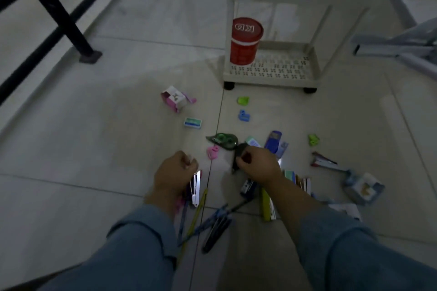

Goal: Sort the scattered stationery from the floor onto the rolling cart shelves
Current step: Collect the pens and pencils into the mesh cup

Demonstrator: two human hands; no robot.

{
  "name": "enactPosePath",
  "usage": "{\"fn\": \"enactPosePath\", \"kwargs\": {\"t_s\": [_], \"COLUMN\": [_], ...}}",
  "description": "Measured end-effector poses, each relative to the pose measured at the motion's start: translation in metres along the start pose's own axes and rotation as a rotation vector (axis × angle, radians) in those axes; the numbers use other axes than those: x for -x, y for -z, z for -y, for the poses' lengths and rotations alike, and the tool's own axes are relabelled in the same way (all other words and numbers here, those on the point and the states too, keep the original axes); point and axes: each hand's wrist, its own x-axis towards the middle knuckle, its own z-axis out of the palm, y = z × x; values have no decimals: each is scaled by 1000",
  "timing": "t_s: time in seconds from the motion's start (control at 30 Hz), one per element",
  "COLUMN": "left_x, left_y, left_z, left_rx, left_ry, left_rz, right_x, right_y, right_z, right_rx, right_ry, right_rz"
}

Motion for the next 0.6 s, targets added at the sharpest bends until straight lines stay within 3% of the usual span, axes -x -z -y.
{"fn": "enactPosePath", "kwargs": {"t_s": [0.13, 0.23, 0.37, 0.6], "left_x": [32, 44, 61, 54], "left_y": [9, 13, -9, -22], "left_z": [17, 28, 32, 31], "left_rx": [-477, -598, -618, -441], "left_ry": [50, 81, -33, -76], "left_rz": [319, 519, 589, 603], "right_x": [27, 36, 35, 20], "right_y": [-11, -21, -40, -57], "right_z": [-6, -2, 1, -5], "right_rx": [477, 753, 840, 833], "right_ry": [616, 711, 696, 692], "right_rz": [329, 498, 444, 124]}}
